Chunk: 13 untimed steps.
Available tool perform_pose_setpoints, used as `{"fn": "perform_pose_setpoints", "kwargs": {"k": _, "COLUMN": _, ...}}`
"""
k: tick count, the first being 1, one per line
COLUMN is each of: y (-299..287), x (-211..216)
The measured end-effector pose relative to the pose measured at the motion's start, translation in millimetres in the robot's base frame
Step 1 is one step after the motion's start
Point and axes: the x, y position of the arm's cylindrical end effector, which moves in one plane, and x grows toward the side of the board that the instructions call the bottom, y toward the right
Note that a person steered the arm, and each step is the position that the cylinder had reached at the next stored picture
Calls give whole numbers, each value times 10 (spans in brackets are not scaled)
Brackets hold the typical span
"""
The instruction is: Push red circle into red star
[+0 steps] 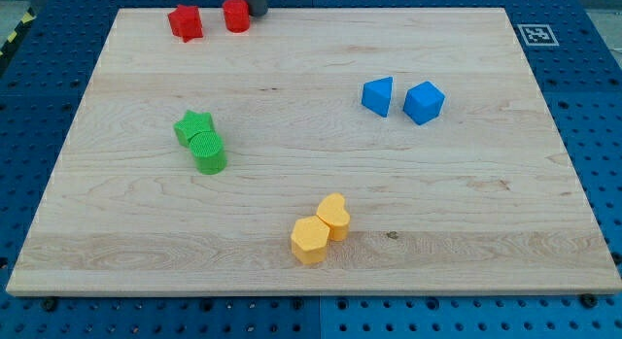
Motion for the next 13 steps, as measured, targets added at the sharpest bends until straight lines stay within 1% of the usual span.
{"fn": "perform_pose_setpoints", "kwargs": {"k": 2, "y": -232, "x": 4}}
{"fn": "perform_pose_setpoints", "kwargs": {"k": 4, "y": -345, "x": 191}}
{"fn": "perform_pose_setpoints", "kwargs": {"k": 5, "y": -218, "x": 207}}
{"fn": "perform_pose_setpoints", "kwargs": {"k": 6, "y": 140, "x": 260}}
{"fn": "perform_pose_setpoints", "kwargs": {"k": 7, "y": 134, "x": 532}}
{"fn": "perform_pose_setpoints", "kwargs": {"k": 8, "y": 17, "x": 726}}
{"fn": "perform_pose_setpoints", "kwargs": {"k": 10, "y": -488, "x": 725}}
{"fn": "perform_pose_setpoints", "kwargs": {"k": 11, "y": -605, "x": 725}}
{"fn": "perform_pose_setpoints", "kwargs": {"k": 13, "y": -625, "x": 725}}
